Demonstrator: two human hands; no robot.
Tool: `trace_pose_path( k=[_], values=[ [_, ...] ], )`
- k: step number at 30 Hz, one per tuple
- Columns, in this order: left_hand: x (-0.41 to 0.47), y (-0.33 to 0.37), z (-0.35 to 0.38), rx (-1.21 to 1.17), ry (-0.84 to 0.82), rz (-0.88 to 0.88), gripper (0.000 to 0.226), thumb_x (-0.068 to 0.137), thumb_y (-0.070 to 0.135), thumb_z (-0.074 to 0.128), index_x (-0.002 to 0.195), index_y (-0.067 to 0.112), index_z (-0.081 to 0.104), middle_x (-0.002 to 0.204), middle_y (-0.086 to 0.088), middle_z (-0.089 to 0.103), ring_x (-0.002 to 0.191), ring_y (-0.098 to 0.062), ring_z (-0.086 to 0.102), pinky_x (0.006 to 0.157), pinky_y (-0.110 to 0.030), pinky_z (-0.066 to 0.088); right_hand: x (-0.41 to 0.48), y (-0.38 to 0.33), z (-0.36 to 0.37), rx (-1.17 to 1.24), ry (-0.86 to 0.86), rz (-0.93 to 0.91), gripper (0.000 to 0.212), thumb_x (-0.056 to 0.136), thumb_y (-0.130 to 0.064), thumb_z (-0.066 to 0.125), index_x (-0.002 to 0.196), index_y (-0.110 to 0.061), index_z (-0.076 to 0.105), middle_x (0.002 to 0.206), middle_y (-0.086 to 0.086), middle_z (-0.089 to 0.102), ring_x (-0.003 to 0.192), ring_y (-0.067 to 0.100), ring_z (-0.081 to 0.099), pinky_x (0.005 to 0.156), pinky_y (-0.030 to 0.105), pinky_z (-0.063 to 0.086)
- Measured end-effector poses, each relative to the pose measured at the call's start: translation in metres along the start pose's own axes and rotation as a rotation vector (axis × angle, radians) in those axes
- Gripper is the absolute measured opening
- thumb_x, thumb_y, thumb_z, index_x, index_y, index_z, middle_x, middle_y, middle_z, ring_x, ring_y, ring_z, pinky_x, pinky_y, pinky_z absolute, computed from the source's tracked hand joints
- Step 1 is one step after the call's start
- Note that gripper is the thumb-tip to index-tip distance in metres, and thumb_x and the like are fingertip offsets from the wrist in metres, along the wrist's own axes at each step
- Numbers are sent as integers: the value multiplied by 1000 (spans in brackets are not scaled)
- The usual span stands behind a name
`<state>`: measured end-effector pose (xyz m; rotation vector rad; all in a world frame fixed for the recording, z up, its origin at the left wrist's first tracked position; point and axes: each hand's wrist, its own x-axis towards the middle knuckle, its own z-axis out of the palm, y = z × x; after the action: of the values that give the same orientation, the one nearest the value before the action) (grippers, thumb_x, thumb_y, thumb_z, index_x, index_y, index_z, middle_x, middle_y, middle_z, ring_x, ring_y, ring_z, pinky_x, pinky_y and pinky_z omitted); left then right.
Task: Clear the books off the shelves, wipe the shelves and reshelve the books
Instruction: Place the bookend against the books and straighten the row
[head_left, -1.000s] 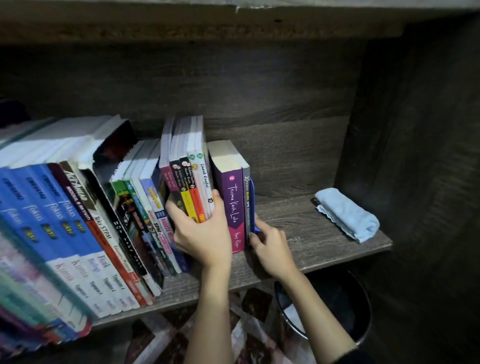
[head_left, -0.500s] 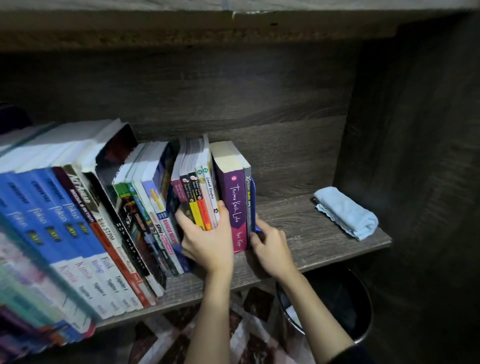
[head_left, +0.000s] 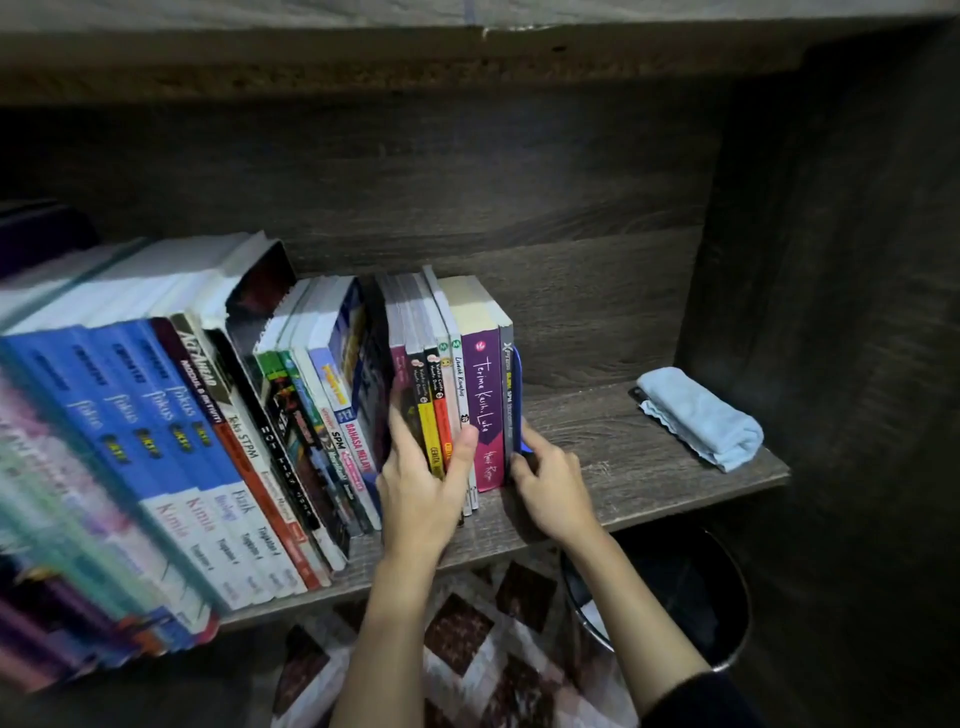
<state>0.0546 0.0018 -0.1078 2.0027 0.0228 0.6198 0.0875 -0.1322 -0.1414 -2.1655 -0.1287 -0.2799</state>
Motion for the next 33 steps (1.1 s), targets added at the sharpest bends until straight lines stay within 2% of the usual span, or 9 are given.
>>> trace_pose_path(
  k=[3, 6, 9, 11, 15, 16, 20, 25, 33],
  values=[
    [6, -8, -13, -41, -172, -18, 91, 73, 57, 70, 147, 26, 25, 128, 9, 56, 118, -12, 53, 105, -33, 39, -2, -3, -3, 5, 1, -12, 48, 95, -9, 47, 141, -25, 48, 134, 5, 59, 125, 32, 50, 104, 34, 37],
    [9, -9, -24, -85, -258, -49, 88, 71, 34, 80, 143, 30, 30, 113, 26, 53, 111, -3, 52, 99, -25, 37, -4, -7, -4, 8, 7, -15, 47, 96, -8, 47, 140, -24, 49, 133, 5, 59, 125, 30, 51, 101, 28, 34],
    [8, -4, -24, -104, -234, -46, 82, 71, 23, 81, 136, 35, 33, 102, 38, 47, 96, 7, 51, 91, -13, 34, -4, -6, -3, 25, 15, -5, 47, 95, -7, 49, 139, -23, 50, 134, 7, 58, 126, 30, 50, 102, 27, 33],
    [6, -1, -22, -126, -174, -47, 79, 73, 20, 80, 135, 33, 33, 95, 39, 42, 97, 7, 50, 84, -8, 32, -4, -4, -2, 42, 22, 8, 48, 93, -7, 50, 138, -23, 50, 133, 10, 58, 127, 30, 50, 103, 30, 35],
    [6, -3, -18, -144, -166, -45, 76, 74, 19, 79, 135, 33, 35, 94, 41, 42, 77, 24, 48, 86, -10, 31, -6, -5, -2, 66, 20, 11, 47, 93, -5, 51, 137, -21, 52, 130, 10, 60, 126, 28, 52, 102, 27, 36],
    [7, -4, -18, -142, -174, -46, 74, 74, 20, 79, 134, 33, 37, 96, 39, 45, 80, 25, 48, 88, -13, 33, -6, -5, -3, 68, 20, 13, 46, 93, -5, 51, 136, -22, 53, 130, 10, 60, 125, 28, 52, 101, 26, 36],
    [5, -6, -11, -116, -137, -55, 79, 78, 17, 76, 143, 23, 32, 108, 22, 53, 101, -1, 52, 94, -18, 33, -8, -8, -5, 85, 23, 18, 45, 94, -5, 51, 136, -20, 52, 131, 9, 59, 126, 26, 51, 102, 23, 35],
    [1, -6, 0, -59, -70, -43, 84, 81, 15, 72, 148, 17, 22, 128, -1, 59, 110, -14, 56, 92, -16, 32, -10, -10, -2, 79, 45, 17, 45, 93, -4, 51, 135, -20, 54, 129, 12, 60, 124, 30, 53, 103, 30, 37],
    [1, -9, 7, 32, -20, -73, 86, 81, 21, 72, 149, 17, 19, 132, -9, 56, 120, -29, 52, 98, -31, 38, -10, -11, 0, 84, 78, 97, 42, 88, -29, 67, 129, -27, 60, 113, 8, 70, 110, 28, 61, 93, 33, 46]
  ],
)
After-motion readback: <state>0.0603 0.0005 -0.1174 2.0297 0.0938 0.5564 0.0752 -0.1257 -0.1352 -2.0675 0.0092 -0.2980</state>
